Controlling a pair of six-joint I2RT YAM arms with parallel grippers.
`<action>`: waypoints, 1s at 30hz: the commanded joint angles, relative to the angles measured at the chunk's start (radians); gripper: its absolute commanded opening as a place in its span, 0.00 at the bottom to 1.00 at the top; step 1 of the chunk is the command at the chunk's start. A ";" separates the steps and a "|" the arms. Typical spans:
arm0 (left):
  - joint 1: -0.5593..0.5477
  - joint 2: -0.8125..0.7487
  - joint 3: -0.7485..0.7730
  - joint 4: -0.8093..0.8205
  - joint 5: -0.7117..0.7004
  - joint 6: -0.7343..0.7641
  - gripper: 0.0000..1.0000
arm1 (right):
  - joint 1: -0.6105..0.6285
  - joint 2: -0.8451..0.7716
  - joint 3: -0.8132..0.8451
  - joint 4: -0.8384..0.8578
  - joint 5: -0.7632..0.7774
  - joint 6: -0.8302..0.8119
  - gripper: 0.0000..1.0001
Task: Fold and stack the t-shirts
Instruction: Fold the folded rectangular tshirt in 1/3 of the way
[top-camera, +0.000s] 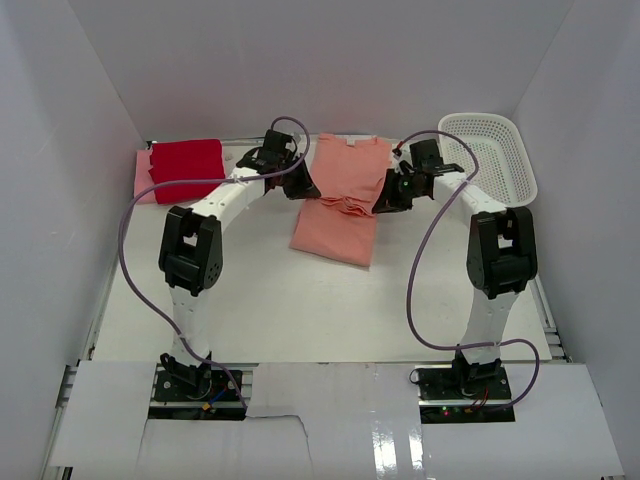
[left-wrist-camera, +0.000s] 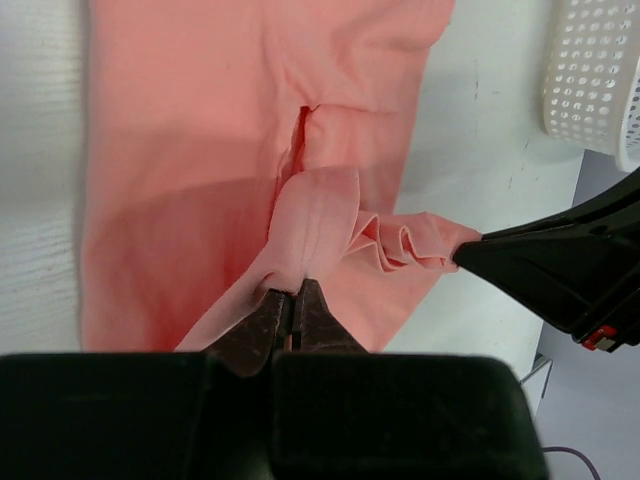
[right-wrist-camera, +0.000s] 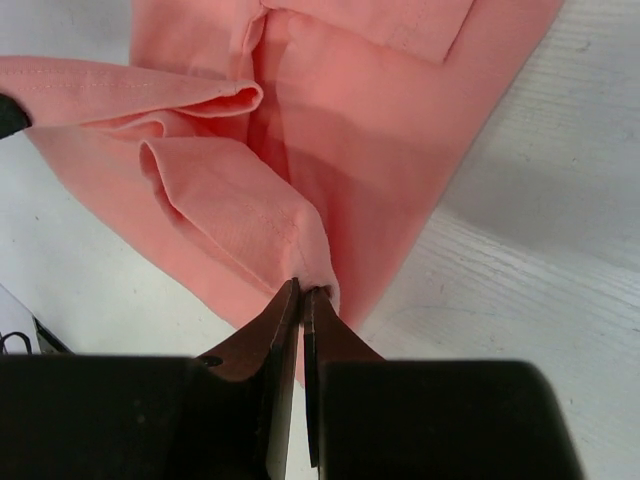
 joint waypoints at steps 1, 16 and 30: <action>0.013 0.009 0.073 0.006 -0.001 0.017 0.00 | -0.011 0.007 0.066 0.027 -0.008 -0.019 0.08; 0.019 0.131 0.171 -0.003 0.011 0.017 0.01 | -0.026 0.110 0.141 0.050 -0.006 -0.011 0.08; 0.069 0.132 0.216 0.053 -0.033 0.010 0.95 | -0.032 0.073 0.065 0.210 0.140 0.024 0.63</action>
